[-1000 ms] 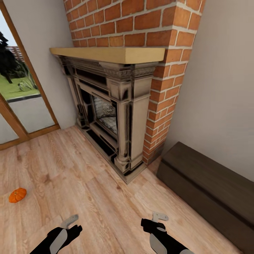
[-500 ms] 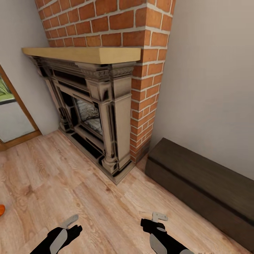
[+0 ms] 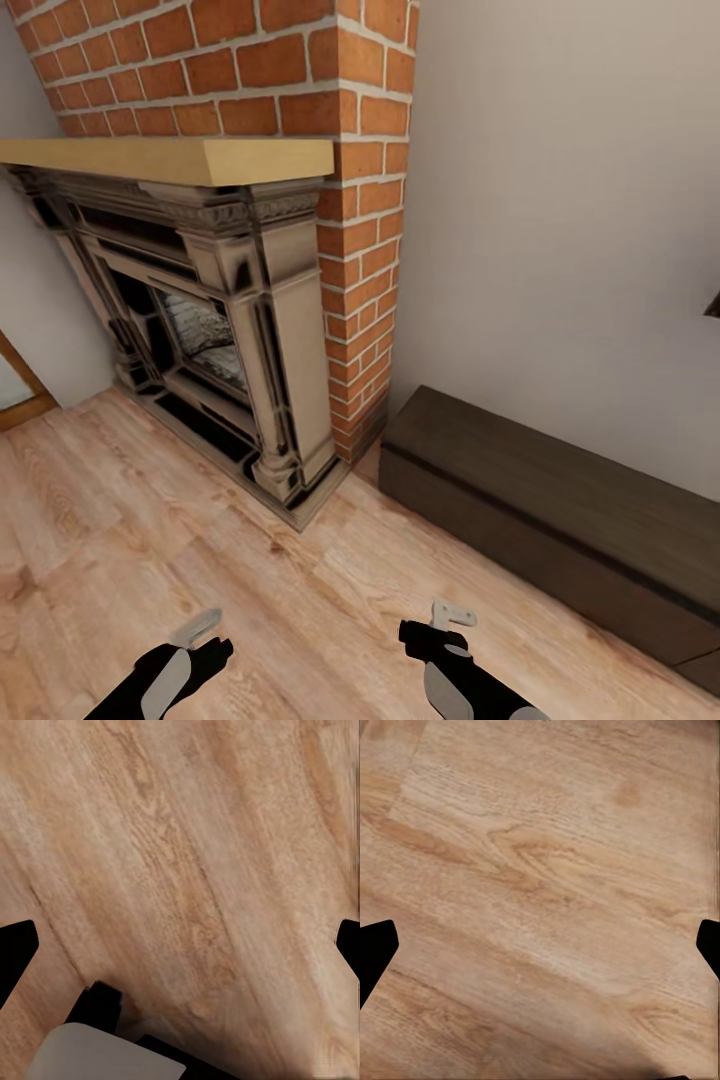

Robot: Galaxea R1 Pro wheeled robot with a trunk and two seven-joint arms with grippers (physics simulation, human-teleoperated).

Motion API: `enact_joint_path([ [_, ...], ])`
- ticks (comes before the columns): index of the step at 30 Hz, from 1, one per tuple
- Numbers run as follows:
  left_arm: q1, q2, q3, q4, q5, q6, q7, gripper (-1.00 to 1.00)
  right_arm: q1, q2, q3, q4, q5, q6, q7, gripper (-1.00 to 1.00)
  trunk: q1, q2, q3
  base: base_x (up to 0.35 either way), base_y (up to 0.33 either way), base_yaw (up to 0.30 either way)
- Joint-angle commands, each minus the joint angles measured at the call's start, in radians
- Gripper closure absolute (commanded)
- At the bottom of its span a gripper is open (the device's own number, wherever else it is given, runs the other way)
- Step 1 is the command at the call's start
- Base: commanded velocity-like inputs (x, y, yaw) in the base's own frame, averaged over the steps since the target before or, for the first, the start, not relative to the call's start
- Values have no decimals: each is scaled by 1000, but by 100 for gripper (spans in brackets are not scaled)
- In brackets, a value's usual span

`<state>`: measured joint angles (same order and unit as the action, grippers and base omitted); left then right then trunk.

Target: Place each of the two pumpkins and all three candles from the living room inside a cabinet in the living room (use any cabinet), then make sure every cabinet is closed, and position the cauldron so it is next to a table in the living room.

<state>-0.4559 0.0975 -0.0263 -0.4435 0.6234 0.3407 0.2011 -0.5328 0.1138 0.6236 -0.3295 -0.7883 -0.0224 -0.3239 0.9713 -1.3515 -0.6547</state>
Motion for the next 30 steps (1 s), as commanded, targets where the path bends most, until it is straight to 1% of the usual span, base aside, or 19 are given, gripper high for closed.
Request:
enact_joint_path([
  [1,0,1,-3,-3,10,4,7,-100,-1,0,8,0,-9,-3,-6,-100,0,0,0,0,0,-277],
  [30,0,0,-4,-3,10,11,7,-100,-1,0,6,0,-10,-2,-6,-100,0,0,24,0,0,-266],
])
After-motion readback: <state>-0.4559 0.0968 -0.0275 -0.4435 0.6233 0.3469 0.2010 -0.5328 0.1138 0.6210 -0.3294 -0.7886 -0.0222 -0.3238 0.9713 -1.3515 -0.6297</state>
